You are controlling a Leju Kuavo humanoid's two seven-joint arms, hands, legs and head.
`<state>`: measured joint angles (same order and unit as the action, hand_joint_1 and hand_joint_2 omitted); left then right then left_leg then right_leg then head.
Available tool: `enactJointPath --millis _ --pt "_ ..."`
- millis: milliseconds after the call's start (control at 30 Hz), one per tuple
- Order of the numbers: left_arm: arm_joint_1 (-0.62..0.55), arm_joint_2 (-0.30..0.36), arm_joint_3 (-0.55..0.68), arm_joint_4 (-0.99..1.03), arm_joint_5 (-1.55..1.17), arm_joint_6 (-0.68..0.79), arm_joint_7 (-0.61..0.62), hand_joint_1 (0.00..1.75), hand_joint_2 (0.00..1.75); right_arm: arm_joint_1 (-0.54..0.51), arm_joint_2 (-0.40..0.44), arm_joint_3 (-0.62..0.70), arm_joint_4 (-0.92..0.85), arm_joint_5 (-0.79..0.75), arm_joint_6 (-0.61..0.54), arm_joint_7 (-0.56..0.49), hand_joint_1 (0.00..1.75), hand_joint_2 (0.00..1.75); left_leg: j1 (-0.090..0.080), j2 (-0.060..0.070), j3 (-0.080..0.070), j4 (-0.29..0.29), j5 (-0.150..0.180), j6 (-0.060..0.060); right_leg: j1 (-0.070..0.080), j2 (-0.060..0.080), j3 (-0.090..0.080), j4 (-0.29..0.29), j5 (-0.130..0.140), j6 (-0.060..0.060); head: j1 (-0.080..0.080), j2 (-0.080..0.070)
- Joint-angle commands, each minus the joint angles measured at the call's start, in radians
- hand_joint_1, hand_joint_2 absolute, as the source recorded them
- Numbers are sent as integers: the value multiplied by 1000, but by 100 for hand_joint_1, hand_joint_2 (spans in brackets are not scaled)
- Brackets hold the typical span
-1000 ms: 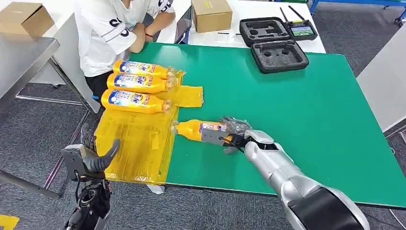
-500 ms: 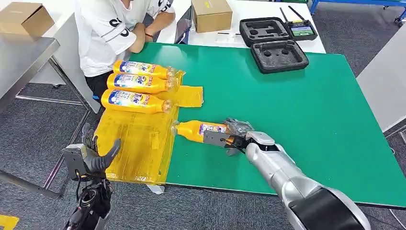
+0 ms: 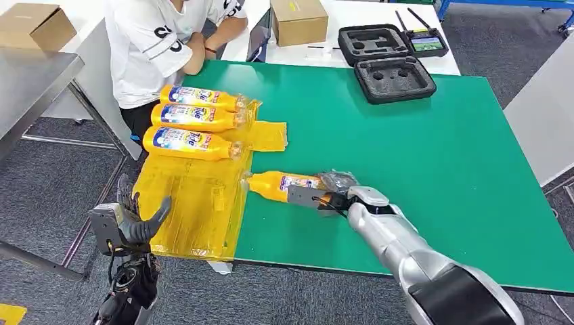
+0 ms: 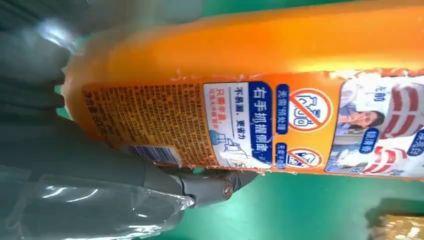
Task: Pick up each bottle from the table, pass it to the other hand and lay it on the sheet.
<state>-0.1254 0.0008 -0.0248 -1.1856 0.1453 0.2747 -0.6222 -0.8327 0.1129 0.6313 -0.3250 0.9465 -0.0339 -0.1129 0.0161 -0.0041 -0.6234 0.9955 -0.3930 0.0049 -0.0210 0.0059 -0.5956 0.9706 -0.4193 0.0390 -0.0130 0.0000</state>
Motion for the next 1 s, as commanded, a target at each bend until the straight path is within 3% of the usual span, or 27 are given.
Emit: enactJointPath --millis 33,233,333,433,567,700,833,1000 --pt "-22 -13 -2 45 1 -8 3 0 175 -15 8 -4 32 -21 -13 -52 175 175 0 -1 2 -1 -1 0 0 -1 3 -1 -1 -1 0 0" --pt "-18 -10 -1 41 1 -12 4 0 175 -9 11 -34 14 -61 -13 -115 175 175 0 0 2 0 -1 0 0 -1 3 -1 -1 -1 0 0" --pt "-1 -8 5 22 2 -18 3 0 175 15 13 -137 -44 -207 -4 -308 175 175 0 0 2 0 -1 0 0 -1 2 0 -1 -1 0 0" --pt "0 -8 5 22 2 -18 3 0 175 13 12 -137 -45 -207 -3 -307 175 175 0 0 1 0 -1 0 0 0 1 0 -1 -1 0 0" --pt "52 -13 21 -54 39 -47 -2 0 175 66 13 -237 -190 -422 0 -513 175 175 1 0 3 0 -2 1 1 -1 4 0 -2 -2 0 0" --pt "132 -12 31 -190 121 -121 27 0 175 164 -1 -239 -418 -562 -37 -539 175 175 0 2 2 0 -3 1 1 1 2 0 -2 -1 0 0" --pt "203 -23 11 -304 173 -202 69 0 175 258 -21 -228 -543 -636 -165 -563 175 175 1 1 4 1 -4 1 2 -1 5 -1 -4 -2 0 0" --pt "238 -7 -126 -359 162 -297 125 0 175 317 11 -226 -480 -689 -185 -585 175 175 1 -1 3 0 -3 0 1 -2 4 -2 -3 -2 0 0"
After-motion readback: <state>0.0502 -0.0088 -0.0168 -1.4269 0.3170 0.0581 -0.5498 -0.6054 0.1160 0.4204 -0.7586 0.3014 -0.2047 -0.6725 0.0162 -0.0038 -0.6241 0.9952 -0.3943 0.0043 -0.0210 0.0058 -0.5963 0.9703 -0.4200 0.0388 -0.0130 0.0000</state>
